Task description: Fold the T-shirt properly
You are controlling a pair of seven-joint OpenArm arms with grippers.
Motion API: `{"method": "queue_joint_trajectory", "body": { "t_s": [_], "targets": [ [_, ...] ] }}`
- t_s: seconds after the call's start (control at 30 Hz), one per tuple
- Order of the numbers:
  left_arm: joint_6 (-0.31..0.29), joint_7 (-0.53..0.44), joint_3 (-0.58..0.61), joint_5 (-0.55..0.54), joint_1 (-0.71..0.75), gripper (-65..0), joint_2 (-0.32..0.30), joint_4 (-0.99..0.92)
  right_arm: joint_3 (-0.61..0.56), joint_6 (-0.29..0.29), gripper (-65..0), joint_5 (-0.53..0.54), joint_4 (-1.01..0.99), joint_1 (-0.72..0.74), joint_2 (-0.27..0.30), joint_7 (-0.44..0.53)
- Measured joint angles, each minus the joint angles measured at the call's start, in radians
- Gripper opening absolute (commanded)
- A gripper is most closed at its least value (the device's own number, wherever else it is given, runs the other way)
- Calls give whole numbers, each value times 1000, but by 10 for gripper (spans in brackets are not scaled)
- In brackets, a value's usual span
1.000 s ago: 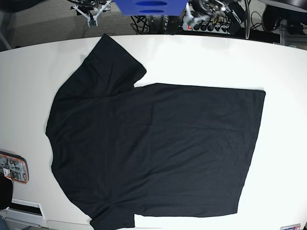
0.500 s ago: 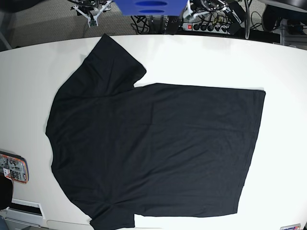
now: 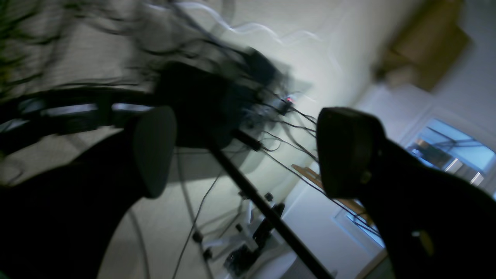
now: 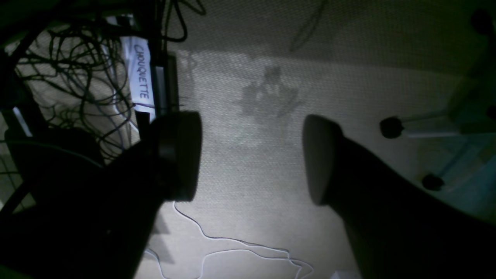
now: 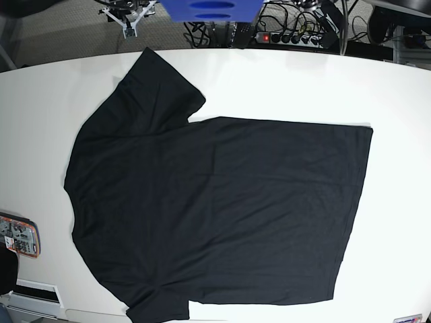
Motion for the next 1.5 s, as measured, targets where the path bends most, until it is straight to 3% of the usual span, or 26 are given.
{"method": "queue_joint_trajectory", "body": {
  "t_s": [0.13, 0.5, 0.8, 0.87, 0.93, 1.1, 1.13, 1.4, 1.5],
  "targets": [
    [-1, -44, 5, -18, 11, -109, -10, 0, 0, 0, -261, 0, 0, 0, -1, 0],
    [0, -48, 2, -22, 11, -110, -33, -3, 0, 0, -261, 0, 0, 0, -1, 0],
    [0, 35, 0, -18, 11, -120, -67, -2, 0, 0, -261, 0, 0, 0, -1, -5],
    [0, 35, 0, -19, 9, -176, -65, -2, 0, 0, -261, 0, 0, 0, -1, -5],
    [1, 35, 0, -22, 7, -275, -64, -2, 0, 0, -261, 0, 0, 0, 0, -5],
    [1, 39, -3, -24, 8, -620, -64, -2, 0, 0, -261, 0, 0, 0, -1, -5],
    [1, 40, -3, -45, 8, -650, -64, -2, 0, 0, -261, 0, 0, 0, -1, -5],
    [4, 36, 1, -150, -33, -650, -72, 3, 0, 0, -263, 0, 0, 0, 0, -5],
    [5, 32, 0, -151, -35, -642, -97, 4, 0, 0, -349, 1, 0, 0, 0, -22]
  ]
}}
